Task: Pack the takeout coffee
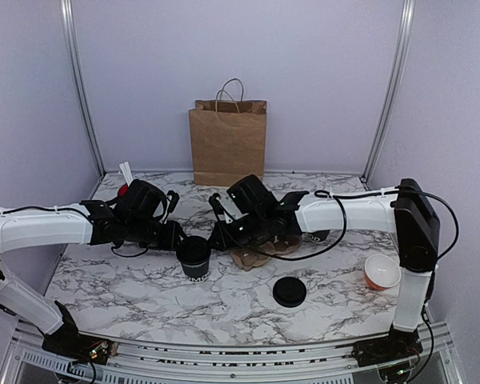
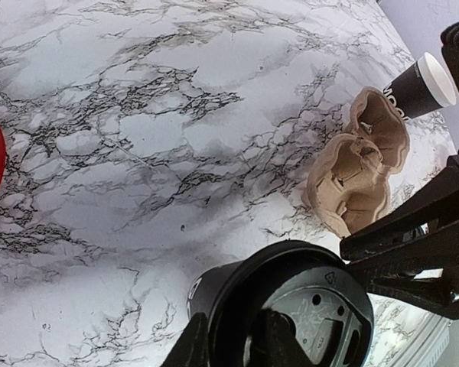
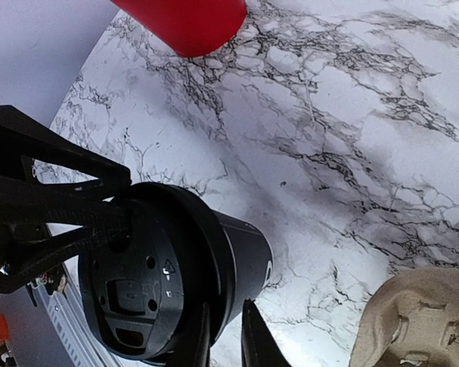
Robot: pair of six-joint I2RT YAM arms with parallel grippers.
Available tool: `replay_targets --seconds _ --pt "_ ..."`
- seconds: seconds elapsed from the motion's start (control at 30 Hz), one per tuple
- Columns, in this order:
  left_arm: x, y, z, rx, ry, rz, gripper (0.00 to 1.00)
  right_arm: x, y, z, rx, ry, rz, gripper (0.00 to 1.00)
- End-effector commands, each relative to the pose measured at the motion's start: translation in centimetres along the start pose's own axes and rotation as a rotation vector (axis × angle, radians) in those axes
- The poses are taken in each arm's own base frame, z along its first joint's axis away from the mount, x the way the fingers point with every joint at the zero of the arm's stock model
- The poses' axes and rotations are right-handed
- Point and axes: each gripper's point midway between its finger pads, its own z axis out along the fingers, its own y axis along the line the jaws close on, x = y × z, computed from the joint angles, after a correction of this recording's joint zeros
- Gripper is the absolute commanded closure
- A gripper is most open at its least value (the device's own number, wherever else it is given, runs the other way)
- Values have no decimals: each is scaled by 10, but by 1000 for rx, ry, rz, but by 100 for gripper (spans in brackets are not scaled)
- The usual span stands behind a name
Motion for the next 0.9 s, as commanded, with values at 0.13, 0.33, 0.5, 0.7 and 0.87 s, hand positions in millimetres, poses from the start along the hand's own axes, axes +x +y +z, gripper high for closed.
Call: replay_targets --seconds 0.13,0.33,0.5,0.7,0.87 --pt "38 20 12 -61 112 2 75 96 -36 27 190 258 10 87" --pt "40 21 11 -57 107 1 75 101 -34 26 220 269 10 88" --pt "32 16 7 -42 84 19 75 59 -16 11 218 164 -17 87" --pt "19 8 2 -22 52 53 75 14 15 -3 157 41 -33 82" --pt "10 2 -1 -6 33 66 75 -7 25 -15 137 -40 -40 80"
